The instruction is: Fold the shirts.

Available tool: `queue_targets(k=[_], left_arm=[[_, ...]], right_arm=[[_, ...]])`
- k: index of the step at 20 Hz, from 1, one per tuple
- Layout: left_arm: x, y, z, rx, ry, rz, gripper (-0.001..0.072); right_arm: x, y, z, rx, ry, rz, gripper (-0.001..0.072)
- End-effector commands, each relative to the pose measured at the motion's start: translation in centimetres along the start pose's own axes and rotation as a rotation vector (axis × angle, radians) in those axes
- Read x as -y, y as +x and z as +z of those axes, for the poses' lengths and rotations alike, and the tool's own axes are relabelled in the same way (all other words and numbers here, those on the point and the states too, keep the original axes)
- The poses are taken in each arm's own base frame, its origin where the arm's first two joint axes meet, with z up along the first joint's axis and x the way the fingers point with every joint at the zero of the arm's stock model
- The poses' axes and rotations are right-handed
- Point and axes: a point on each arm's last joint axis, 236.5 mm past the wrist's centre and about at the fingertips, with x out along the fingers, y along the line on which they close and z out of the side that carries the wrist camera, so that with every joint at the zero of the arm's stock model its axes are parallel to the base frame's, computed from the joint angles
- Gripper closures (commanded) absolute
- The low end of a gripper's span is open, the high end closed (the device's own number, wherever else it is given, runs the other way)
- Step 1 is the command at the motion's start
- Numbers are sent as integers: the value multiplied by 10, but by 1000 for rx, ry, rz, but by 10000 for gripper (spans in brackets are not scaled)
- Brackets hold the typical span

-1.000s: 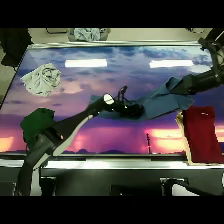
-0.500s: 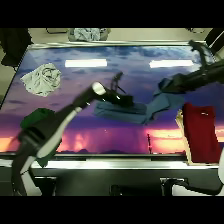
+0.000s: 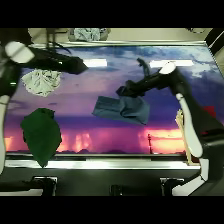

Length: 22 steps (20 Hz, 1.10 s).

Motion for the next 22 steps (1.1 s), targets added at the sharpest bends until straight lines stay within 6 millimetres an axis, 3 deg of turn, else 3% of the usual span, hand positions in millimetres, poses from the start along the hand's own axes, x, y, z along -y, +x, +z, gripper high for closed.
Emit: queue_targets(k=[1, 2, 4, 6, 9, 12, 13, 14, 16, 18, 20, 22], left_arm=[[11, -49, 12, 65, 38, 25, 680], [15, -51, 13, 69, 46, 20, 680], [20, -50, 12, 67, 51, 14, 680], [18, -48, 10, 58, 50, 17, 680], [9, -45, 8, 50, 55, 47, 680], [2, -44, 7, 45, 63, 73, 680], [1, -44, 7, 44, 64, 76, 680], [1, -44, 7, 43, 64, 79, 680], [-3, -44, 5, 33, 68, 92, 679], [-12, -43, -3, -1, 76, 126, 679], [-20, -43, -10, -33, 80, 155, 679], [-20, -43, -11, -39, 80, 154, 679]], right_arm=[[-14, 63, 7, 20, 66, 92, 260], [-22, 65, 13, 51, 22, 120, 29], [-24, 54, 23, 94, -25, 122, 10], [-6, 21, 29, 114, -59, 67, 10], [61, -54, 10, 47, -87, -156, 11], [155, -136, -52, -159, 14, -466, 35], [177, -151, -74, -230, 69, -533, 39], [188, -153, -91, -267, 112, -540, 39], [194, -122, -103, -252, 160, -455, 39], [192, -81, -96, -139, 213, -341, 39], [191, -52, -86, -33, 281, -261, 47], [184, -30, -77, 26, 300, -183, 121]])
